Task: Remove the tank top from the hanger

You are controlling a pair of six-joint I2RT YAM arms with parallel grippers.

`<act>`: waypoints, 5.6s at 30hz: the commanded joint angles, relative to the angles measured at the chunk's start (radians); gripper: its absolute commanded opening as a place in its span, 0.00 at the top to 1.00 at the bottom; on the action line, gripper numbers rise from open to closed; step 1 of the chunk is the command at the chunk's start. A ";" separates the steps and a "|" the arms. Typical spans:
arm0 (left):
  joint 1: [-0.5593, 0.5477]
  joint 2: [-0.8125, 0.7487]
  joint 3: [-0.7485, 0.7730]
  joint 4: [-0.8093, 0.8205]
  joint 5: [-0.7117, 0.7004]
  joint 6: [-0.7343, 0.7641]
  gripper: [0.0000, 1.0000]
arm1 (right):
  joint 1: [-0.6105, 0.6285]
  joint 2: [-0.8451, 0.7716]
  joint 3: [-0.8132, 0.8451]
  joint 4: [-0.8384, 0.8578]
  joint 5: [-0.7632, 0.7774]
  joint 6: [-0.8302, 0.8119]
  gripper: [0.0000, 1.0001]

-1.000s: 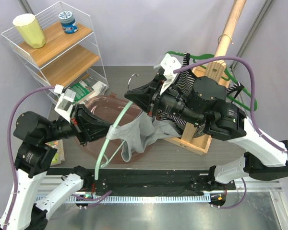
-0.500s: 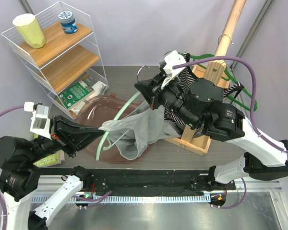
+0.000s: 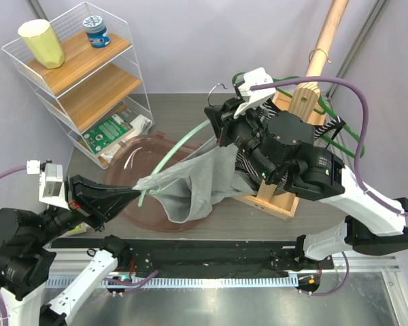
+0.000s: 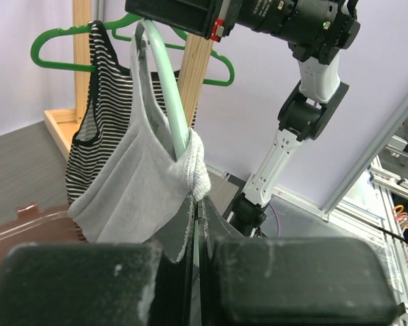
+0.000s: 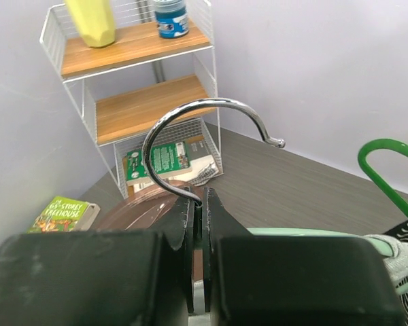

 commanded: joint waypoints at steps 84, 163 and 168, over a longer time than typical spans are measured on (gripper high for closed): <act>0.002 0.186 -0.462 0.487 -0.069 -0.467 1.00 | 0.002 -0.060 0.065 -0.058 -0.928 -0.296 0.99; -0.284 0.367 -0.338 0.404 -0.492 0.011 1.00 | 0.000 -0.303 -0.272 0.224 -0.744 0.422 0.99; -0.282 0.401 -0.225 0.302 -0.610 0.066 1.00 | 0.000 -0.353 -0.312 0.233 -0.851 0.480 0.99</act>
